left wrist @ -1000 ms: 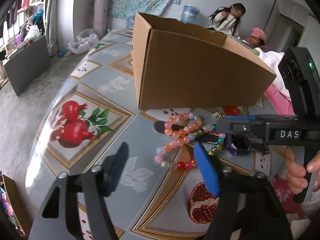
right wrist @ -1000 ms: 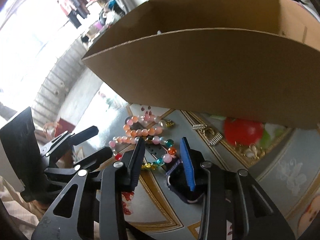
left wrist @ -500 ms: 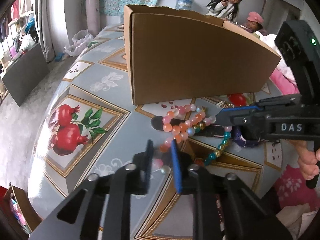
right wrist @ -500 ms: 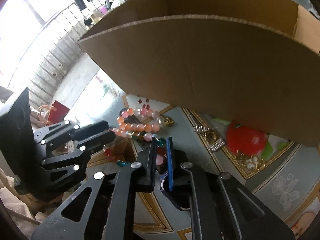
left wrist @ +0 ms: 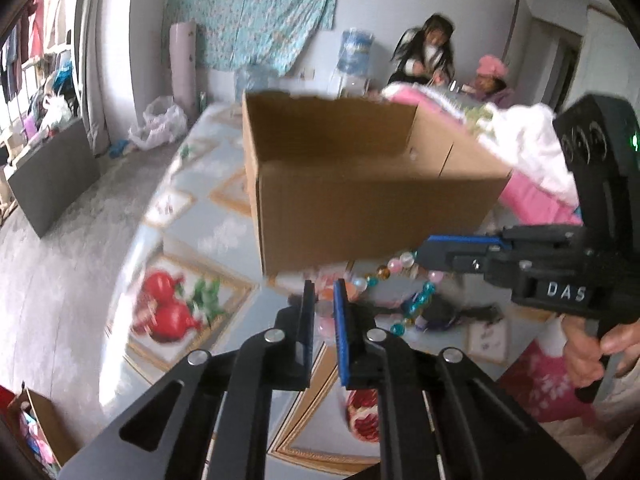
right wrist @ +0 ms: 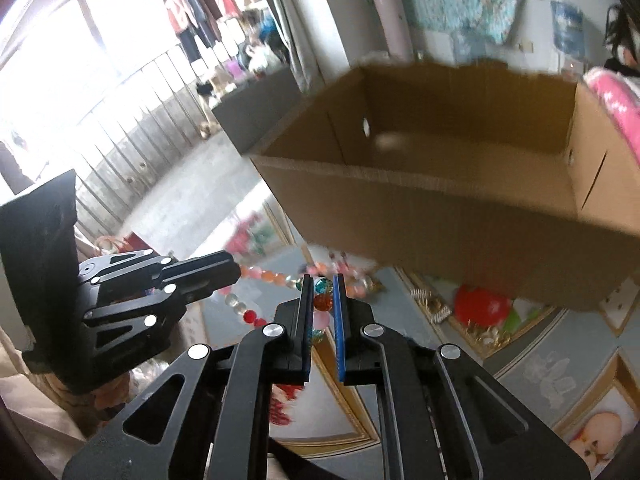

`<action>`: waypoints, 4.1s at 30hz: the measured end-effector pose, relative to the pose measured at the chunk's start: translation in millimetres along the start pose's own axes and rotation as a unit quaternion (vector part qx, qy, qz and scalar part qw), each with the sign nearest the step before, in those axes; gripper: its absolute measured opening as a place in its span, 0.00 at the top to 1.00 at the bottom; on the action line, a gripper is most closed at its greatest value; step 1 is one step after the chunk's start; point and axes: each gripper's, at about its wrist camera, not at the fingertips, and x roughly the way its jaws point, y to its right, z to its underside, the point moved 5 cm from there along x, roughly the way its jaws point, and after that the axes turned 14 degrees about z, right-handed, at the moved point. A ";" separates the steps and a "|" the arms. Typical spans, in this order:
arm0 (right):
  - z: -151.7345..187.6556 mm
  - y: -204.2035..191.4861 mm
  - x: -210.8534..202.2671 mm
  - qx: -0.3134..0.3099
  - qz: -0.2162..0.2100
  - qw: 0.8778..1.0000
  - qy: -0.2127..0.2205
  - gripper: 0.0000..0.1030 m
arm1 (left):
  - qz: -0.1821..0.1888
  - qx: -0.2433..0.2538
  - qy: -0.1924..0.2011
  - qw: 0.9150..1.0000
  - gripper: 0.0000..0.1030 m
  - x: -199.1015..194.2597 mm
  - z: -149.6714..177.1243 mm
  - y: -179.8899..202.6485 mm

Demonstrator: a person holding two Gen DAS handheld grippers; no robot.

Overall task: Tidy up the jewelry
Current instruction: 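Carry the beaded strand with the left tool into the box and release, then move the right tool to the purple smartwatch and grip its face, then grip the watch strap end with the left tool while the right tool holds the watch face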

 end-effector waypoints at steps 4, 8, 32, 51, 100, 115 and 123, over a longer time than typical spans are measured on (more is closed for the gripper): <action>-43.1 5.8 -32.6 -0.001 -0.014 0.998 0.059 0.93 | 0.009 0.026 0.046 0.999 0.92 -24.0 -51.9 11.8; -92.1 27.0 -41.8 -0.008 -0.016 0.996 0.089 0.93 | 0.013 0.037 0.070 0.997 0.91 -22.6 -105.9 11.0; -176.0 114.6 122.3 0.069 0.010 0.993 -0.091 0.63 | -0.074 0.027 -0.043 0.996 0.88 112.9 -193.3 -66.3; -21.9 96.6 -44.5 0.008 0.189 0.982 0.006 0.08 | -0.084 -0.015 -0.041 0.995 0.09 8.8 -24.2 -40.5; 73.5 25.7 71.9 -0.110 0.143 0.977 -0.112 0.43 | -0.077 0.016 -0.122 0.989 0.05 86.0 33.4 -39.9; 73.4 32.5 57.8 -0.151 0.106 0.978 -0.094 0.53 | -0.068 -0.033 -0.116 0.990 0.05 104.8 18.8 -58.9; 82.3 32.0 43.8 -0.173 0.088 0.977 -0.085 0.54 | -0.079 -0.031 -0.120 0.989 0.04 110.7 12.6 -65.6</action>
